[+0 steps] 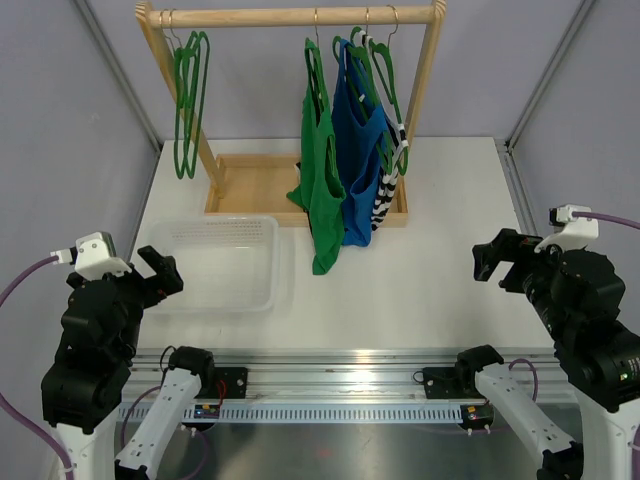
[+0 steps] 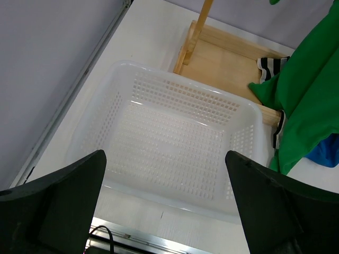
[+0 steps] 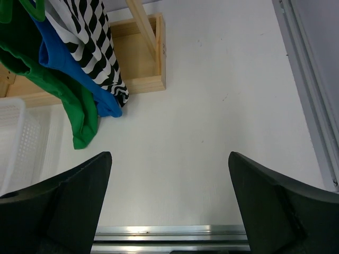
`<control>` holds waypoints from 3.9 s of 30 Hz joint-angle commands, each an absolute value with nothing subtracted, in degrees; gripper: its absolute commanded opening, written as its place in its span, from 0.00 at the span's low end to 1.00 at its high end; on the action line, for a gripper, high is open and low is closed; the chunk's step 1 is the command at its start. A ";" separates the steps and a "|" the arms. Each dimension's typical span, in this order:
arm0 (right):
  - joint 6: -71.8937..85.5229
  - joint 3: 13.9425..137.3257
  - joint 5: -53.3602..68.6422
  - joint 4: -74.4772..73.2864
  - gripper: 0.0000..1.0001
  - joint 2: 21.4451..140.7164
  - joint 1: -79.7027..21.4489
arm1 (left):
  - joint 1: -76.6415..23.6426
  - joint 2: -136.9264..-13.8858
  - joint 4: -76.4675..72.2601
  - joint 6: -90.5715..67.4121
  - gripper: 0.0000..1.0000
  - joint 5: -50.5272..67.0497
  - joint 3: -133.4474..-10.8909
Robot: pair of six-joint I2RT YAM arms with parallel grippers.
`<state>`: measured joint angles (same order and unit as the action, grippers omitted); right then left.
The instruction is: Remove the tank top from the hanger
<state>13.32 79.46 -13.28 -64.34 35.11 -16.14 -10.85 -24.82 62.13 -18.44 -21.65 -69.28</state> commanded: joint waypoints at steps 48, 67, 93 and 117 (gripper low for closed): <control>5.98 139.91 14.24 -49.48 0.44 103.09 -17.23 | -11.16 -24.08 56.87 -19.95 0.99 -8.17 -58.71; 1.58 145.28 0.35 -49.66 0.00 108.02 -23.29 | -11.07 -24.43 56.43 -20.57 0.99 -6.68 -57.40; 3.87 138.44 -10.46 -46.41 0.00 92.21 -23.38 | -11.07 -22.94 57.39 -20.57 0.99 -7.12 -57.74; 3.43 134.20 -14.59 -61.78 0.00 63.91 -23.47 | -11.08 -23.47 50.11 -21.09 0.99 4.98 -57.66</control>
